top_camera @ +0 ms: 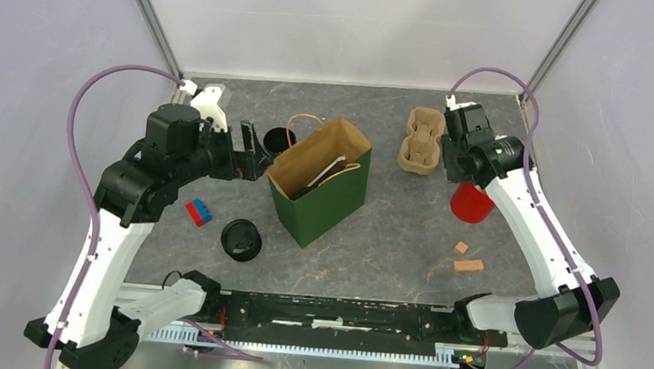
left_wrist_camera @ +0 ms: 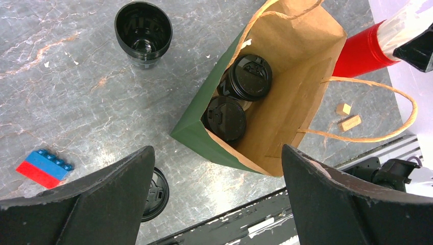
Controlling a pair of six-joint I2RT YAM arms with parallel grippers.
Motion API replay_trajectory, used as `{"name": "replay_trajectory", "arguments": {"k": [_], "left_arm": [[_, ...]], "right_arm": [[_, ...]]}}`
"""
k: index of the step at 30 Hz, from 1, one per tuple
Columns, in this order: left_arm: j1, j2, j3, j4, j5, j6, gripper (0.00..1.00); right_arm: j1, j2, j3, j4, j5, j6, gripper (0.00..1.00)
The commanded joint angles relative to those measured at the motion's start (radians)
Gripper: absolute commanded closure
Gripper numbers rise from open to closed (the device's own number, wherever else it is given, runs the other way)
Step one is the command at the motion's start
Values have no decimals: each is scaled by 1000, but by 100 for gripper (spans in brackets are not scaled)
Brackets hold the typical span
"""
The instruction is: Pack the takeout coffee
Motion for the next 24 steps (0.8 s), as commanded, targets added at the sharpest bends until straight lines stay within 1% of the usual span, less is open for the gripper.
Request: {"name": "replay_trajectory", "arguments": {"k": [1,7,22,24], "left_arm": [[0,-9,10,13,-12,68,0],[-1,-4,8,13,-13,64,0],[0,-13,11,13,-26,73,0],[-1,-14,10,13,-27,74,0]], "right_arm": [[-9,-25,-26,24,82,-43,58],[-23,-10,-34,73,142,-108,58],[-44,15,-95,148,113,-145,58],[-47,17,-101,156,109,-153,62]]}}
